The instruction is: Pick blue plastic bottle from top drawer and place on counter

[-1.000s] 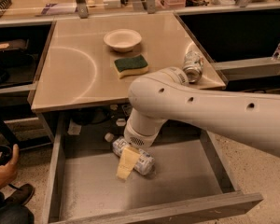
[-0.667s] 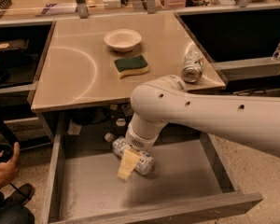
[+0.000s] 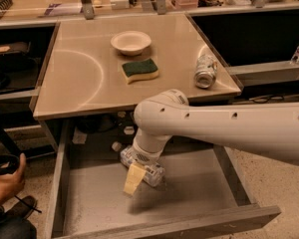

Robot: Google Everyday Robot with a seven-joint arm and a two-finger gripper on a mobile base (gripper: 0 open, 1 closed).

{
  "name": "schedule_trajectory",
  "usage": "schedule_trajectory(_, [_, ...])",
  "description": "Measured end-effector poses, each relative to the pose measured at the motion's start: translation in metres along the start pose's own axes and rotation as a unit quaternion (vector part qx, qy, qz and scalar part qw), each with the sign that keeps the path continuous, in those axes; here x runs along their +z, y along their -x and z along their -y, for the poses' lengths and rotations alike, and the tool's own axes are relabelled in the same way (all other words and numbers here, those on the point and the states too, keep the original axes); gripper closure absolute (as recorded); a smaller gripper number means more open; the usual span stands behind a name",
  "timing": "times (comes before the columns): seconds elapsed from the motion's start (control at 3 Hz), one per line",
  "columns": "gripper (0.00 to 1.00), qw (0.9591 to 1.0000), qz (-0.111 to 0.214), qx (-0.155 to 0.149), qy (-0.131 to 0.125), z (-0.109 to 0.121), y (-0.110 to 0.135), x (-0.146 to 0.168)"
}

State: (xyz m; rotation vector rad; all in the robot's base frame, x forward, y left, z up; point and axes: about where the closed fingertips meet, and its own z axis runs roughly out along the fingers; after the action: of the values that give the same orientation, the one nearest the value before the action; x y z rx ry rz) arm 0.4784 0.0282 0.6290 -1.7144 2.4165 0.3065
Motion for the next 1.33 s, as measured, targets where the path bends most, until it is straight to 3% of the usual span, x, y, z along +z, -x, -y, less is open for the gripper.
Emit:
schedule_trajectory(0.67, [0.0, 0.9997, -0.013, -0.015, 0.012, -0.004, 0.0, 0.029])
schedule_trajectory(1.33, [0.42, 0.9997, -0.014, -0.015, 0.012, -0.004, 0.0, 0.029])
